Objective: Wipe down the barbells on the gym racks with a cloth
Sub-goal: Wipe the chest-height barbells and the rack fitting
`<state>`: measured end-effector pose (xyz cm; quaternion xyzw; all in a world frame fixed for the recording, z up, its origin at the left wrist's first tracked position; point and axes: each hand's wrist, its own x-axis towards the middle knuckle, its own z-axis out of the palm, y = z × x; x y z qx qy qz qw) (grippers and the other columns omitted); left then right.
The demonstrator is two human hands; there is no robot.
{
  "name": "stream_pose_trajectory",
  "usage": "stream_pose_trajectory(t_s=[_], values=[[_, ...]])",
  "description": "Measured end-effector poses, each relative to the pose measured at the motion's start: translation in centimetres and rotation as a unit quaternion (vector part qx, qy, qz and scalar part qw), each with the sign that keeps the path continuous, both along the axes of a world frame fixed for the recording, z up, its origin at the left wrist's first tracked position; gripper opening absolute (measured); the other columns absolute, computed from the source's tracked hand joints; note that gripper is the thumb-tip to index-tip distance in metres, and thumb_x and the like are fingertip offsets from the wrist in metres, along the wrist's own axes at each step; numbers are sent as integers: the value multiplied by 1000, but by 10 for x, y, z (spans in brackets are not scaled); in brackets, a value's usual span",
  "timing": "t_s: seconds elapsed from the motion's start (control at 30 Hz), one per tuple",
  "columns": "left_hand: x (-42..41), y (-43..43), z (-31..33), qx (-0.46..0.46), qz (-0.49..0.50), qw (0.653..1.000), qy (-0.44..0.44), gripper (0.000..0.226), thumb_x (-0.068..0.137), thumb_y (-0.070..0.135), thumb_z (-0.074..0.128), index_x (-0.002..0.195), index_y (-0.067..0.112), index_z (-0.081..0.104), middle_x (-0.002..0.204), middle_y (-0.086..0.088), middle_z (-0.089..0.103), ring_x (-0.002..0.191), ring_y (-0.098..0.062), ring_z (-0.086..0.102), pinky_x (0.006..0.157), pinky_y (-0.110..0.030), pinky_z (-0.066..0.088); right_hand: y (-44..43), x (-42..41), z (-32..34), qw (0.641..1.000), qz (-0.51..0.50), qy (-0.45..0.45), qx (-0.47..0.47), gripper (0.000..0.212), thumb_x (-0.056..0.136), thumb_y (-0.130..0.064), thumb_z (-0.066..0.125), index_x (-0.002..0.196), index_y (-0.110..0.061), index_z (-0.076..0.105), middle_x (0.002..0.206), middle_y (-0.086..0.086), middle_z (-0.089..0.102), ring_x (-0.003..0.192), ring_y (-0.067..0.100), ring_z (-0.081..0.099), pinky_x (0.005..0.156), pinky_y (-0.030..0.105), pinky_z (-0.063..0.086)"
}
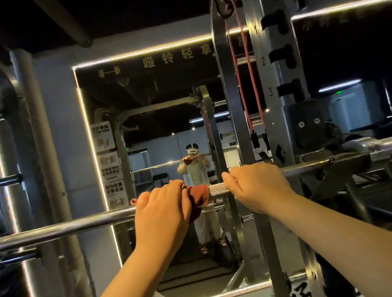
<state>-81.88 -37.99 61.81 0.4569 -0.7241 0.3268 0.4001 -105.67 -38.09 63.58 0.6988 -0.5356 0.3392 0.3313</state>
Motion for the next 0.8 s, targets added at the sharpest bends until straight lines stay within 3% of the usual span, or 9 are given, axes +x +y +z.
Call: stream_pose_trajectory(t_s=[0.07,0.13,0.2,0.33,0.43,0.6,0.67,0.8], values=[[-11,2,2,2,18,999,42,61,98,64,-2,88,32,49,73,14,51,66,-13,51,80,-39,44,1,0,-1,1000,-13,1,-3,56,103,-56,15,77,-27,54,62,-5,54,56,10,53,57,30,49],[-32,2,2,26,24,997,66,43,102,58,15,88,34,48,76,15,51,74,-12,53,90,-39,41,0,1,-1,1000,-20,-1,-2,56,103,-57,14,76,-27,54,63,-5,54,56,10,53,58,31,50],[-53,2,-4,38,16,998,49,26,98,48,33,100,33,54,88,13,58,87,-14,59,96,-40,41,0,2,-1,1000,-15,-13,-2,56,103,-57,15,74,-26,52,62,-5,53,56,9,53,59,31,51],[-49,6,-12,43,-22,999,-18,44,94,46,40,132,27,51,119,4,65,109,-20,60,101,-44,45,-2,1,0,1000,-4,-12,3,59,104,-59,17,71,-25,52,61,-5,54,55,10,53,61,32,51],[-27,11,-3,38,-57,995,-69,46,101,49,27,135,29,49,117,6,67,101,-16,63,93,-38,48,-1,1,1,1000,-8,-4,3,58,105,-57,18,71,-24,53,62,-4,53,55,12,51,57,31,45],[-25,13,9,45,4,999,-7,39,99,51,14,102,35,50,79,15,55,71,-7,51,79,-34,39,1,3,-1,1000,-5,-8,13,57,105,-55,20,74,-23,55,63,-4,54,54,13,50,57,32,41],[-44,17,5,52,21,998,-3,34,100,48,16,101,33,47,85,15,53,76,-9,49,85,-36,39,3,4,1,1000,-7,-16,23,57,106,-54,20,74,-23,56,64,-4,55,56,13,52,61,34,43],[-57,21,1,71,-53,995,-43,33,101,48,25,125,37,46,113,16,58,102,-8,51,101,-36,36,11,7,5,995,-9,-62,79,51,108,-49,21,84,-22,57,74,-3,60,68,16,58,68,36,45]])
